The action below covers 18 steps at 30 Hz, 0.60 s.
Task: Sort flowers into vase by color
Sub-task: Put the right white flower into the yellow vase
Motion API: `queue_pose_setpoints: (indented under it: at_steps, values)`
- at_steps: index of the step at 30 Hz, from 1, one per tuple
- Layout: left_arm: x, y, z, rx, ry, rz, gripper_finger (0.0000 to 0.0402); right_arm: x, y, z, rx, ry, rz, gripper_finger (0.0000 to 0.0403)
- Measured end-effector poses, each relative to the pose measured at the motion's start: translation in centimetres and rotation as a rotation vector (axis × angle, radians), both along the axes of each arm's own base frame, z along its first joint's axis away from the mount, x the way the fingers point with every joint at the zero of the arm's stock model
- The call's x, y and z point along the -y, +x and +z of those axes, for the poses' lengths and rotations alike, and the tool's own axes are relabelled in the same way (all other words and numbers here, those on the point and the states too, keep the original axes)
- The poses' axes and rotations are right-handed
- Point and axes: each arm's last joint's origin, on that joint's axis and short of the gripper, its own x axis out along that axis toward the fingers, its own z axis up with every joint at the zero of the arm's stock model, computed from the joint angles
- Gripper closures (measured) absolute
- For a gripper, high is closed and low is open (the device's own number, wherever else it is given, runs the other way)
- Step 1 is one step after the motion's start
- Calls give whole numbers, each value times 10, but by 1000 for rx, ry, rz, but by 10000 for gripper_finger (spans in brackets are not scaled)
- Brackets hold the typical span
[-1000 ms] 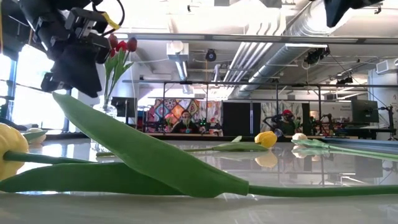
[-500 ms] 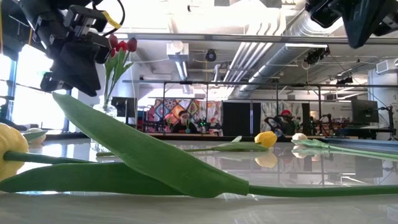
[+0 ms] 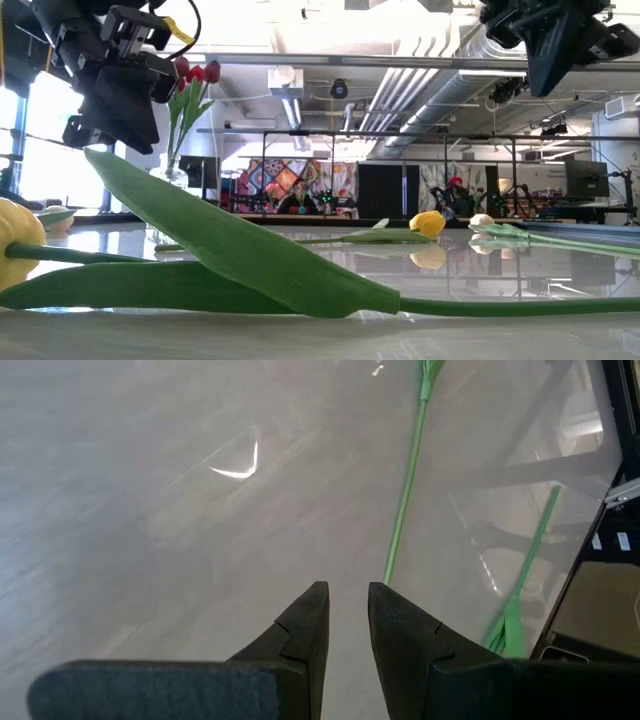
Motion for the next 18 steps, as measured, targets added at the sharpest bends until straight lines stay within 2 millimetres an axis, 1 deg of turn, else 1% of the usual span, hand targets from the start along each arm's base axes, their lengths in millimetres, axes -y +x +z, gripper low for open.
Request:
queue_pose_setpoints:
  at_steps: [10,15,18]
  values:
    - [-1,-1,-1,-7,19,15,342,18,4,0,-5,22,-34,400]
    - [-1,-1,-1,-13,32,17,342,20,5,0,-6,10,2,376]
    - [-2,-1,-1,-10,71,-11,342,25,5,0,-3,-40,52,358]
